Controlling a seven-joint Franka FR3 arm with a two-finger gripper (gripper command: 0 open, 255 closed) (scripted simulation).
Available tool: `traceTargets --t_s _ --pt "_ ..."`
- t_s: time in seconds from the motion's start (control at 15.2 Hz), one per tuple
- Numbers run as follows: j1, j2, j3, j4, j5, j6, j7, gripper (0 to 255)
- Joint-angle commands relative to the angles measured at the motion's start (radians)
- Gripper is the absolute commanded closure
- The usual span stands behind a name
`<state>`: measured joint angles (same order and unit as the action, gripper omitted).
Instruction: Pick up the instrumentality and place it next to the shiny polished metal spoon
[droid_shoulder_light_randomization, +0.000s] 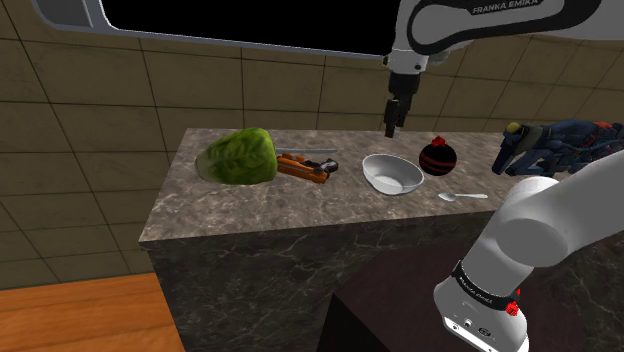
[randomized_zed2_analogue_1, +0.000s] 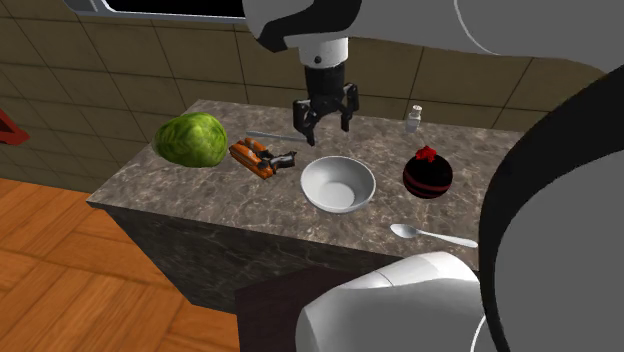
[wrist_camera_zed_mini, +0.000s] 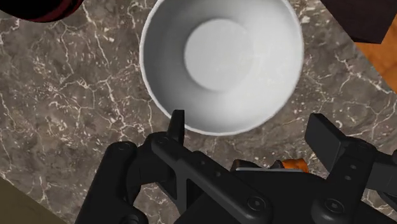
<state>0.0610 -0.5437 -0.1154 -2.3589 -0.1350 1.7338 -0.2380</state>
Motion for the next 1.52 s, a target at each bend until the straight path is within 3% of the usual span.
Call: traceTargets --t_s 0.0,0.73,1.45 --pt "0.013 0.069 -0.027 0.027 -0.003 0.057 -0.072 0" --pt "0.083 0.467 -0.099 0.258 0.085 0.277 -0.443 0" --pt "0.090 0.852 -0.047 0.612 0.223 0.337 -0.777 0"
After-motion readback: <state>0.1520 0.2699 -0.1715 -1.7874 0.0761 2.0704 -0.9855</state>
